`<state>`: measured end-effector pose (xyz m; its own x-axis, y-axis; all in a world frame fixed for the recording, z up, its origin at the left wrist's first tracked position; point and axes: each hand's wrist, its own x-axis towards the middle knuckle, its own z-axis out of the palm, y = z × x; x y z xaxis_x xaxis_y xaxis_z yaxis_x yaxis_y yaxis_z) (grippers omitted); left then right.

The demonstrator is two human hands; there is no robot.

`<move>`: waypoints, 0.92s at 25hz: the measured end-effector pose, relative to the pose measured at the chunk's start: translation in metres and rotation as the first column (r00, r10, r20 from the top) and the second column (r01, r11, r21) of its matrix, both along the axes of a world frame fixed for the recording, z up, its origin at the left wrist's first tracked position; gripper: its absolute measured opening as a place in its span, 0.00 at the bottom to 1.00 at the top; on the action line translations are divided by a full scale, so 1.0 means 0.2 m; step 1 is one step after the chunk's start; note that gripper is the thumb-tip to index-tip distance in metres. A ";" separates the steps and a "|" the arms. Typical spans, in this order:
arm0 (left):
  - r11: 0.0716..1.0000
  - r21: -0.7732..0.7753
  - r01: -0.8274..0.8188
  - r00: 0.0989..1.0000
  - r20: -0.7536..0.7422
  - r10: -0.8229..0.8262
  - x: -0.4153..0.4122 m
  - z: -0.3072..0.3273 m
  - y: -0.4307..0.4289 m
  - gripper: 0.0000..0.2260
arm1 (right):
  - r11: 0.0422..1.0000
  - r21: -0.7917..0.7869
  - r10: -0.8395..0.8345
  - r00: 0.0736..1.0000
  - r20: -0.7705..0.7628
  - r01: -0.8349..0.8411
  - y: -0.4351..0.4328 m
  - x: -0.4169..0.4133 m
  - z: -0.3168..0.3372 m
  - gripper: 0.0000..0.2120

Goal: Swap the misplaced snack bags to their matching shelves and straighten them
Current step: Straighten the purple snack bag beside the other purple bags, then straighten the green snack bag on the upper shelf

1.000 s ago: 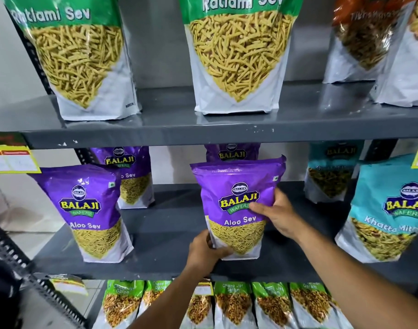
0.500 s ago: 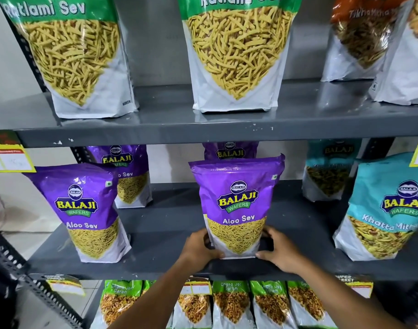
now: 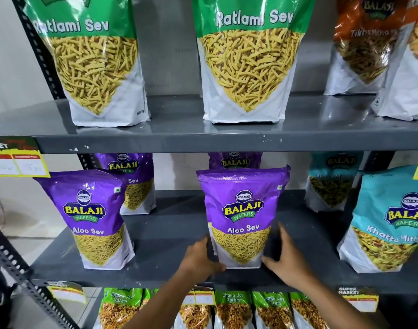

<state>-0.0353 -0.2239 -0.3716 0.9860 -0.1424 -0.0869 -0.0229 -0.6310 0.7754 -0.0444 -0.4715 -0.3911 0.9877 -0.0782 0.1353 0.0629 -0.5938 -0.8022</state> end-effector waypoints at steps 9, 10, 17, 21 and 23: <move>0.953 -0.293 0.075 0.592 0.782 0.194 -0.52 1.24 0.75 0.26 | 0.952 -0.131 0.248 0.443 0.862 -0.277 0.48 -0.28 1.06 0.20; 0.934 -0.341 0.109 0.521 0.820 0.238 -0.49 1.39 0.84 0.24 | 0.931 -0.120 0.274 0.444 0.853 -0.344 0.58 -0.26 1.21 0.21; 0.881 -0.458 0.115 0.847 0.509 0.155 -0.02 1.79 1.21 0.56 | 0.906 -0.011 0.398 0.840 0.370 -0.424 1.01 0.11 1.83 0.44; 0.887 -0.345 0.307 0.878 0.462 -0.124 0.16 1.69 1.26 0.24 | 0.887 0.090 0.438 0.887 0.146 -0.452 1.07 0.20 1.85 0.30; 0.892 -0.291 0.346 0.857 0.485 -0.174 0.20 1.67 1.26 0.18 | 0.885 0.084 0.444 0.885 0.139 -0.458 1.09 0.21 1.84 0.22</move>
